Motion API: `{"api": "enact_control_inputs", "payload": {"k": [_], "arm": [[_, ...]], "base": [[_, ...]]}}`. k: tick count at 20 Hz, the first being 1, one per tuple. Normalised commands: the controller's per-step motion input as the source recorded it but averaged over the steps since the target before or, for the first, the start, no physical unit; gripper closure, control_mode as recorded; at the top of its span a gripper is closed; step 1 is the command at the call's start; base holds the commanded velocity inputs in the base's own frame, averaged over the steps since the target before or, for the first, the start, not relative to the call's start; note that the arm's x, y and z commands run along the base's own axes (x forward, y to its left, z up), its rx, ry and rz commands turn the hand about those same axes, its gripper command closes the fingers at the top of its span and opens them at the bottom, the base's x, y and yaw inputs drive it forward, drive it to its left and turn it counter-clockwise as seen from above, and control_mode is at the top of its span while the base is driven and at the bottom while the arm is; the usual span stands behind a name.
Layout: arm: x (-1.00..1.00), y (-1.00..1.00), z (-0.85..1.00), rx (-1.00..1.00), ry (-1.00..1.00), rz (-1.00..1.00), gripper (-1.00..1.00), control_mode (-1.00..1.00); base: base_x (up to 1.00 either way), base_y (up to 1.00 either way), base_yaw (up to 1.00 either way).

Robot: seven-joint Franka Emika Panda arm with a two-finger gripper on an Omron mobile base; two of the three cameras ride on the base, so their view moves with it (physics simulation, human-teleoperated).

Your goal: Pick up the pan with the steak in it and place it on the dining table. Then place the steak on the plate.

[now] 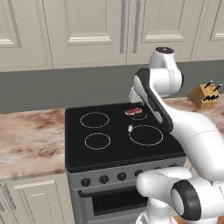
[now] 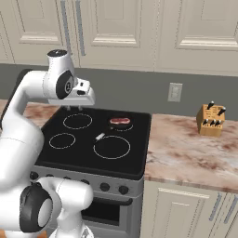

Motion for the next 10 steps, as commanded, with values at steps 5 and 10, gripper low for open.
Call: {"api": "enact_control_inputs", "payload": {"k": [5,10], "arm": [[0.04,-0.03,-0.14,0.0,0.07,-0.01,-1.0,-1.0],[0.17,-0.21,-0.49,-0.01,0.08,-0.04,-1.0,-1.0]], "base": [[0.0,0.0,0.0],[0.0,0.0,0.0]]}}
